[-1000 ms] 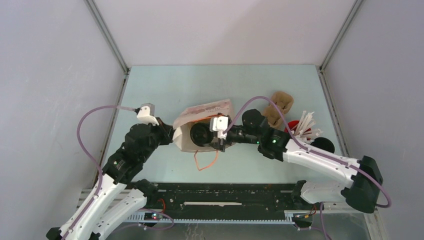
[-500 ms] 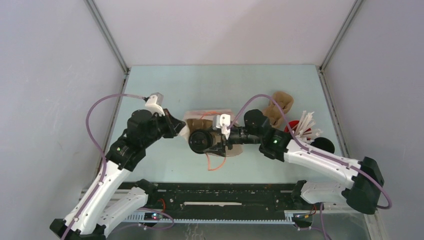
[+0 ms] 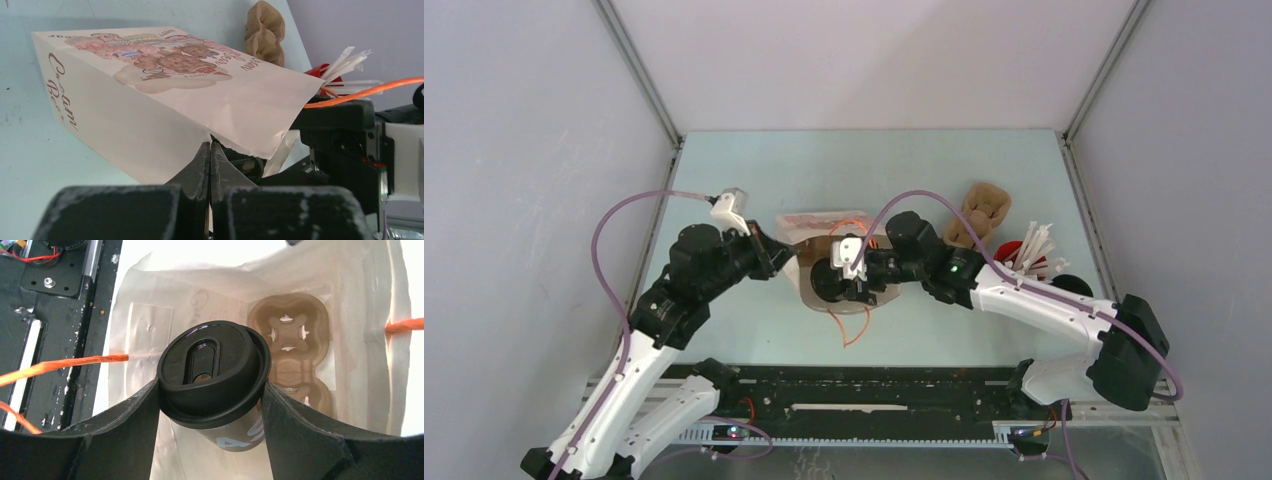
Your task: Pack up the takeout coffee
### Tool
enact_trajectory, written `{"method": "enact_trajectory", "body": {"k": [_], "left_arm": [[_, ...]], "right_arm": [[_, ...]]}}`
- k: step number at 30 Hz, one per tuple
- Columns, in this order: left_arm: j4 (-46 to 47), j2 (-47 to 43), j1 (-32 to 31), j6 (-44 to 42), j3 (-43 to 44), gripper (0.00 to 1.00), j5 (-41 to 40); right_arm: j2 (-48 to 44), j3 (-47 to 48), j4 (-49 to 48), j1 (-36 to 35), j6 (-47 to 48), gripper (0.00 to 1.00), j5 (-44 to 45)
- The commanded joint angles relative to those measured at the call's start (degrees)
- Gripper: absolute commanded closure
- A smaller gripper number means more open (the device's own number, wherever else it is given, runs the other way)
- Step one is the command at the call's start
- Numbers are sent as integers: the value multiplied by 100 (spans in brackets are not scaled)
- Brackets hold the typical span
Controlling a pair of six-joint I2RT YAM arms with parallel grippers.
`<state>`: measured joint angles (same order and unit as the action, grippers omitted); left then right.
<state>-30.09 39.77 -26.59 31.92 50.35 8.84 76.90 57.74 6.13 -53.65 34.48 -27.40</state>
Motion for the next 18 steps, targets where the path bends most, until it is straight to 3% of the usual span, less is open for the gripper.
{"method": "enact_trajectory", "body": {"k": [1,11,18], "left_arm": [[104,37,31,-63,251,100,-186],[350,-47,31,49,196,100,90],[251,-70,31,201,189,100,-419]], "right_arm": [[99,408,678,-260,728,66,244],[768,899,1255,-454,1085,69,976],[363,977,1889,-1026,1288,69,1206]]}}
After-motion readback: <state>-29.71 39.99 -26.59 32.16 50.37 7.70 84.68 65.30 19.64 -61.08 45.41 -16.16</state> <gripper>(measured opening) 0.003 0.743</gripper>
